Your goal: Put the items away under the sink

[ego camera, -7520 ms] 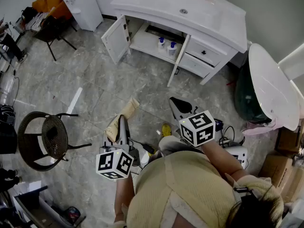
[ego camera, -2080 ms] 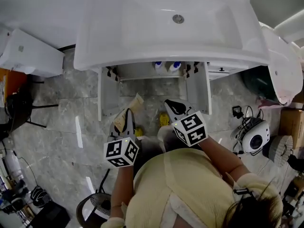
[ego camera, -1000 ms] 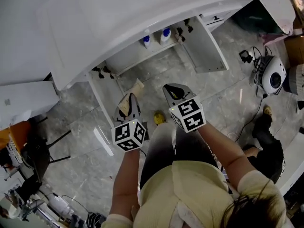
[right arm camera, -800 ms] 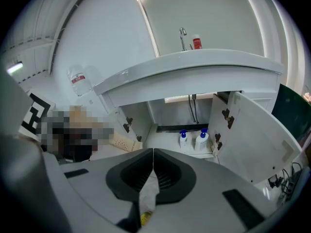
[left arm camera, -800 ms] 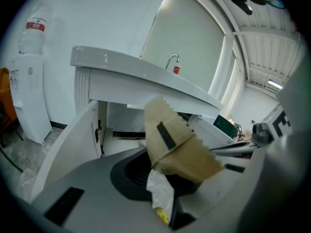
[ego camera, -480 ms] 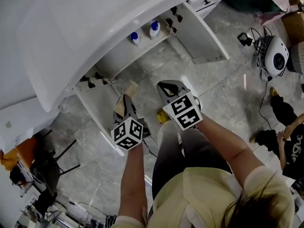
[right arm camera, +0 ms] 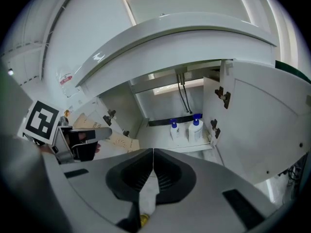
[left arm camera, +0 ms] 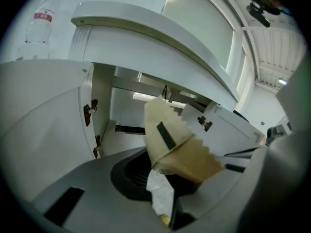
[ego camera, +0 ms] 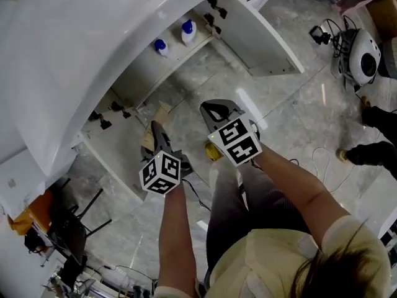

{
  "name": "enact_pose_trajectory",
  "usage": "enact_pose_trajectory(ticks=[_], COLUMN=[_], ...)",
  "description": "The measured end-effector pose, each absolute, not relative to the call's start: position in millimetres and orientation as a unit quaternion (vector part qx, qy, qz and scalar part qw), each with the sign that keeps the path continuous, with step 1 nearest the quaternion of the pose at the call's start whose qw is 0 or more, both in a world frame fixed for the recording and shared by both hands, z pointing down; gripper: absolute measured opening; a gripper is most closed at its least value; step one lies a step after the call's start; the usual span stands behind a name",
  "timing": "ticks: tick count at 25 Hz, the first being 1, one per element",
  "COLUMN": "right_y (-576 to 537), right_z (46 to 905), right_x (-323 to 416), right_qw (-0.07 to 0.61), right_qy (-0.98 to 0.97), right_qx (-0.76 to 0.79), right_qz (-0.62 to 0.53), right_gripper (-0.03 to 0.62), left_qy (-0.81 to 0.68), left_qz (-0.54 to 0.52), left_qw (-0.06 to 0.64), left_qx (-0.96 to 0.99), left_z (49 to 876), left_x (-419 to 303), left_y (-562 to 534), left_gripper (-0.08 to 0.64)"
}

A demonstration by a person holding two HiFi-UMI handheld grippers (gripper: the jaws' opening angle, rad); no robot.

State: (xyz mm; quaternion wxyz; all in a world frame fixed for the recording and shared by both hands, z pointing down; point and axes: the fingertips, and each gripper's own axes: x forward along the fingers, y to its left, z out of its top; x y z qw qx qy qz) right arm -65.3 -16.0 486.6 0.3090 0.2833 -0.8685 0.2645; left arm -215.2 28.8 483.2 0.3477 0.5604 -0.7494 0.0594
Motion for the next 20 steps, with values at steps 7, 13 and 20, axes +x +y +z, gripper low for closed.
enact_pose_trajectory(ticks=[7, 13, 20], right_y=[-20.1, -32.6, -44.9], right_z=[517.6, 549.6, 580.0], right_x=[-66.8, -71.3, -78.4], right_qw=[0.306, 0.297, 0.29], right_qy=[-0.862, -0.858, -0.858], right_qx=[0.29, 0.299, 0.302], right_qz=[0.28, 0.293, 0.296], right_gripper=[0.026, 0.026, 0.026], left_qy=[-0.752, -0.746, -0.74], left_qz=[0.099, 0.128, 0.141], left_qw=[0.33, 0.308, 0.304], left_qx=[0.562, 0.577, 0.584], left_z=[516.4, 546.3, 578.9], left_x=[-232.1, -237.4, -237.1], left_y=[17.1, -5.5, -16.7], left_gripper=[0.072, 0.072, 0.072])
